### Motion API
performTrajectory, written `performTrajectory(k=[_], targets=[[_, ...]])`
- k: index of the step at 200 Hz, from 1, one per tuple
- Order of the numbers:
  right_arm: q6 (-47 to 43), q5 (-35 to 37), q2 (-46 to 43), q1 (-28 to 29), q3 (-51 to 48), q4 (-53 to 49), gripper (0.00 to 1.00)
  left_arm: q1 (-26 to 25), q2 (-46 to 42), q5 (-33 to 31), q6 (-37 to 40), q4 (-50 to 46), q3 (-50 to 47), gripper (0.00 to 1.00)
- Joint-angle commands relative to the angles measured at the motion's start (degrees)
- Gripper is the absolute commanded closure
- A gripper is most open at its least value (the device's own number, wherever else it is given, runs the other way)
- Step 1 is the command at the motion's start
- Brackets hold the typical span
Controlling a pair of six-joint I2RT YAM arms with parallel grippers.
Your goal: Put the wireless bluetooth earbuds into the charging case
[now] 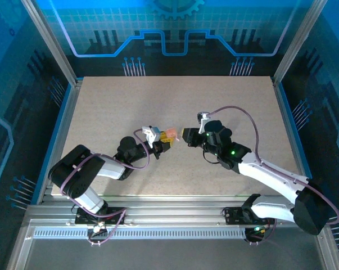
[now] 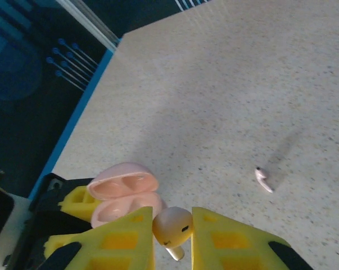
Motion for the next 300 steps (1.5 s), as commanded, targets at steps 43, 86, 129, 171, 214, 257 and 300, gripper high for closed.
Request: performTrajectory(k=[43, 86, 129, 171, 214, 257, 300], targets=[[-3.37, -1.62, 3.2, 3.36, 1.61, 12.15, 0.8, -0.43, -0.6, 1.24, 1.03, 3.72, 0.54, 0.85], [-3.83, -2.2, 5.1, 4.31, 2.56, 13.4, 0.8, -0.49, -1.41, 0.72, -0.34, 3.72, 0.72, 0.86], [-3.62, -2.74, 6.11, 4.62, 2.37, 14.15, 0.8, -0.5, -1.69, 0.99, -1.57, 3.79, 1.09, 0.85], [-3.39, -2.47, 7.11, 4.86, 2.05, 14.5, 0.8, -0.45, -2.47, 0.92, -2.57, 3.71, 1.35, 0.85], [-3.26, -1.89, 6.9, 5.1, 1.1, 14.15, 0.8, -0.48, -3.45, 0.46, -2.69, 3.71, 1.14, 0.85], [-3.73, -1.13, 5.15, 5.27, 0.44, 13.2, 0.8, -0.38, -3.59, -0.22, -2.54, 3.8, 1.0, 0.85], [-3.68, -0.81, 4.42, 5.22, -0.29, 11.95, 0.8, -0.37, -4.05, -0.33, -2.11, 3.74, 1.07, 0.85]])
